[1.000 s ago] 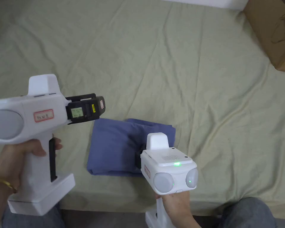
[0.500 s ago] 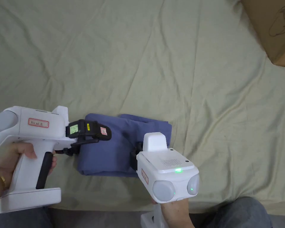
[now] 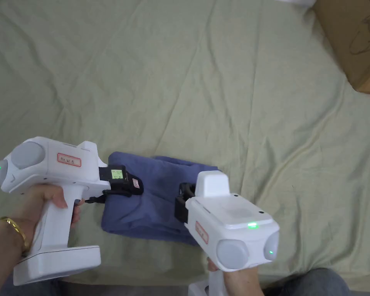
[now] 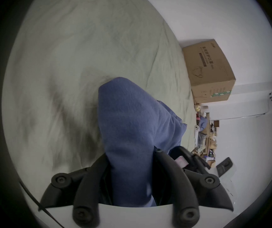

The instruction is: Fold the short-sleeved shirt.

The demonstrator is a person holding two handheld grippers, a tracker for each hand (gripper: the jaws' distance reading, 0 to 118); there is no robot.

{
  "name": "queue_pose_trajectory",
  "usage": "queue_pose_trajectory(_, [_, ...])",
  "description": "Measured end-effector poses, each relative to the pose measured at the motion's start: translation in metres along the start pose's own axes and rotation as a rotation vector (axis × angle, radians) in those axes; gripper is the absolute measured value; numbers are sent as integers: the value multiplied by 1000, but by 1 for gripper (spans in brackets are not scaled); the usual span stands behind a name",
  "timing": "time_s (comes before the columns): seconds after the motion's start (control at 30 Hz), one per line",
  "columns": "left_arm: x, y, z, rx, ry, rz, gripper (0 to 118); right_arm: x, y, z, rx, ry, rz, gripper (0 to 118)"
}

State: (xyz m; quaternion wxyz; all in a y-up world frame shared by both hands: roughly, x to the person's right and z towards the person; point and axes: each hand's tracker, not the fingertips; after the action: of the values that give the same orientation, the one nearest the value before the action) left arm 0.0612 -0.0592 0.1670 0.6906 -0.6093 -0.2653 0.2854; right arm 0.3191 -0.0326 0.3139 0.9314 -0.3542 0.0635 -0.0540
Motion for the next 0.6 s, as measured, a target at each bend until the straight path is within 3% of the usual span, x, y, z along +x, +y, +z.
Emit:
queue_pose_trajectory(0.1, [15, 5, 24, 22, 50, -83, 23, 8, 23, 33, 97, 15, -1, 0])
queue_pose_trajectory(0.37, [-29, 47, 154, 117, 340, -202, 23, 26, 50, 89, 209, 39, 41, 0])
queue_pose_trajectory(0.6, [-91, 70, 267, 267, 642, -123, 24, 16, 49, 81, 182, 51, 46, 0])
